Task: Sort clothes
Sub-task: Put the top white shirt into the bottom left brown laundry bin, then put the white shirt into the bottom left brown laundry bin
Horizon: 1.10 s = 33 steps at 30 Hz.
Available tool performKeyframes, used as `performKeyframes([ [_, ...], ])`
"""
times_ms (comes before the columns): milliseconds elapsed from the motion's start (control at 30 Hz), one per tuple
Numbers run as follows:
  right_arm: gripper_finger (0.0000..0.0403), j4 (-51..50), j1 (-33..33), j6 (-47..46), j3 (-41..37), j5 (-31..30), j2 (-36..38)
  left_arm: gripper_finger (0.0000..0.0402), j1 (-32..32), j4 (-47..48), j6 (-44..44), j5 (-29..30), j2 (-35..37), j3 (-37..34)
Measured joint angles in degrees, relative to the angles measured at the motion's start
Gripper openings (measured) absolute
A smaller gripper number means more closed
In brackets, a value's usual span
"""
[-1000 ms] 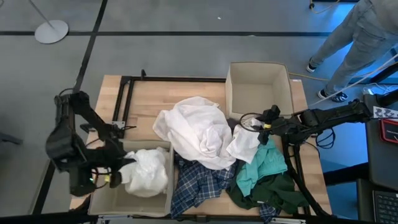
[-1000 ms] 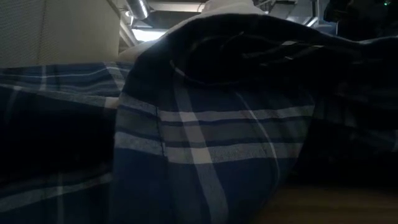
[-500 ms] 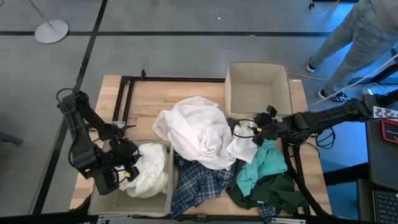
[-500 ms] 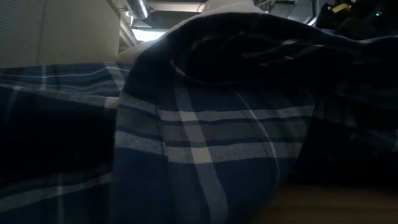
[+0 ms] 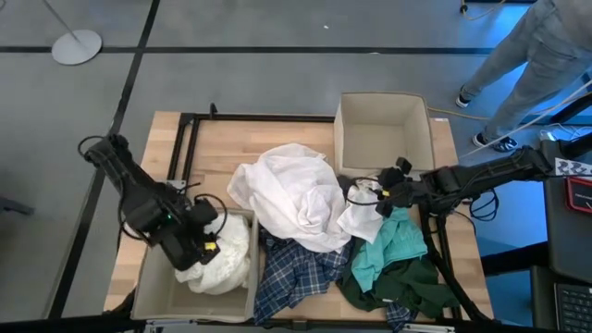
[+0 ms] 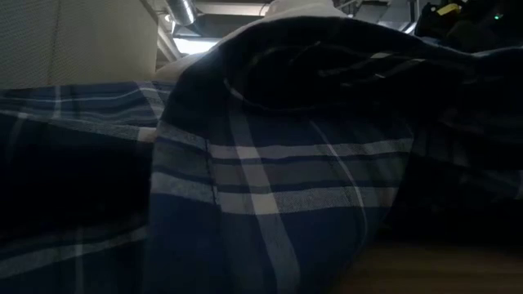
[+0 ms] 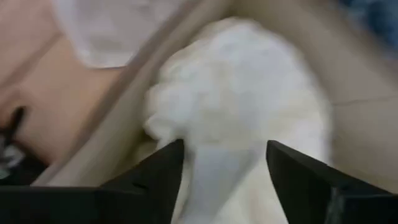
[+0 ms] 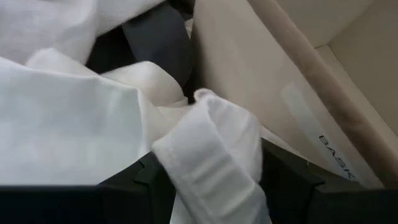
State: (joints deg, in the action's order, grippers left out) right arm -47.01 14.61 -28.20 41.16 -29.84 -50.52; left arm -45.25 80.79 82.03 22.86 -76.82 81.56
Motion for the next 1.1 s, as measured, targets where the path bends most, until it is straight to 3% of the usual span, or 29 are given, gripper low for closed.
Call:
performKeyframes([
  [133,0.0198,0.11,0.00,1.55,0.75,0.09,0.00,0.0241,1.96,-0.08,-4.24,0.63,1.75,6.43],
  [300,0.0198,0.26,-0.02,2.83,0.86,0.79,0.00,0.0242,3.98,-2.66,-16.58,11.22,2.23,11.80],
  [433,0.0198,0.31,-0.02,3.05,0.98,2.99,0.00,0.0243,7.38,-9.95,-28.11,14.98,1.99,11.73],
  [533,0.0198,-1.08,-0.02,3.19,2.40,7.17,0.00,0.0242,10.81,-14.06,-36.54,15.29,0.67,11.65],
  [733,0.0198,-2.30,0.00,6.12,7.68,9.71,0.17,0.0243,17.13,-16.98,-49.84,13.41,-2.60,11.64],
  [1100,0.0198,7.09,0.00,18.23,9.81,14.03,-2.14,0.0234,25.11,-25.77,-60.23,11.10,-9.20,11.60],
])
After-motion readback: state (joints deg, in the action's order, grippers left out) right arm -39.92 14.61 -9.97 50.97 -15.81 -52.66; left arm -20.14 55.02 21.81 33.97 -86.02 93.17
